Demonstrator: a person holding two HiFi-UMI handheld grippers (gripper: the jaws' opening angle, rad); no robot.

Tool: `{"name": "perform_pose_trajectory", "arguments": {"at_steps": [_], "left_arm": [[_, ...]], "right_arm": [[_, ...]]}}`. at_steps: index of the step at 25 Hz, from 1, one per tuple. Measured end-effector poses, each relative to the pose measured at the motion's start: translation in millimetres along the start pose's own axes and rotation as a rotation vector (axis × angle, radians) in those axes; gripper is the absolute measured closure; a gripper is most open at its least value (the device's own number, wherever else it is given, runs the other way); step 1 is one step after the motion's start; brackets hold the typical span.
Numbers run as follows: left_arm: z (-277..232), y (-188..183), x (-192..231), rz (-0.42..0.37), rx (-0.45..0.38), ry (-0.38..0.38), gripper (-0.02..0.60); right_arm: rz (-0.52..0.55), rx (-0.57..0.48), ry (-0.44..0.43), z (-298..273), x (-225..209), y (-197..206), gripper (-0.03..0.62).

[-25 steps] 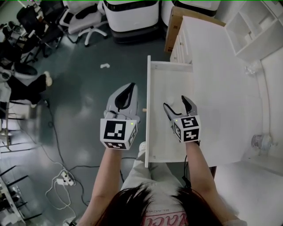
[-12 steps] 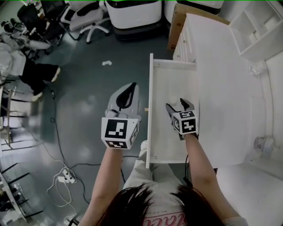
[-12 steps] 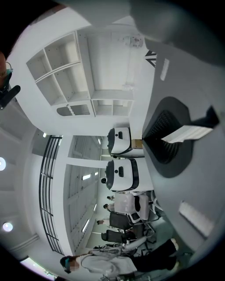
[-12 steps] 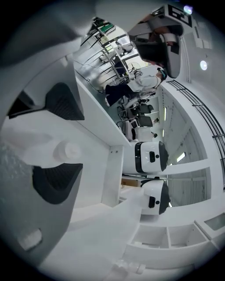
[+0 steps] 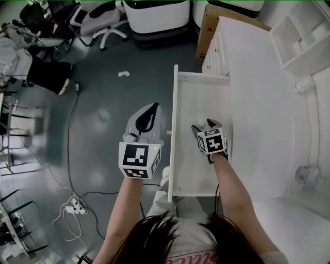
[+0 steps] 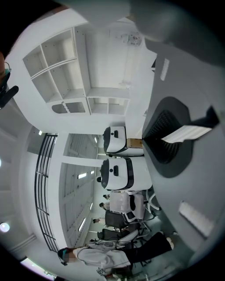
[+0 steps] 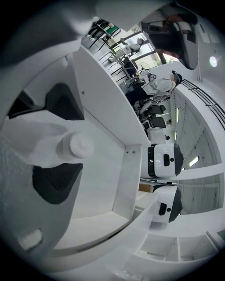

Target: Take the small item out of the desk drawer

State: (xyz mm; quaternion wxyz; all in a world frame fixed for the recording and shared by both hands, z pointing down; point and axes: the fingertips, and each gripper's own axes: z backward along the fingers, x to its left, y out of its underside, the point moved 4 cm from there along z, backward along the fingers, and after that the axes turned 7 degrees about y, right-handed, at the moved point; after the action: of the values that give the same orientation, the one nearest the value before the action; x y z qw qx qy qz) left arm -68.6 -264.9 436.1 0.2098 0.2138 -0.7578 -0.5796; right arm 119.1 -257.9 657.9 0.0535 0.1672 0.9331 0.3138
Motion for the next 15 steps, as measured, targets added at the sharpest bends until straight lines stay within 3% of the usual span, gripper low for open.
{"name": "perform_pose_trajectory", "arguments": {"at_steps": [9, 15], "left_arm": [[2, 20, 4, 0.014, 0.043, -0.013, 0.570], [0, 28, 1, 0.023, 0.059, -0.012, 0.569]], "right_arm": [[0.016, 0.049, -0.007, -25, -2, 7, 0.313], [0.016, 0.059, 0.014, -30, -5, 7, 0.417]]}}
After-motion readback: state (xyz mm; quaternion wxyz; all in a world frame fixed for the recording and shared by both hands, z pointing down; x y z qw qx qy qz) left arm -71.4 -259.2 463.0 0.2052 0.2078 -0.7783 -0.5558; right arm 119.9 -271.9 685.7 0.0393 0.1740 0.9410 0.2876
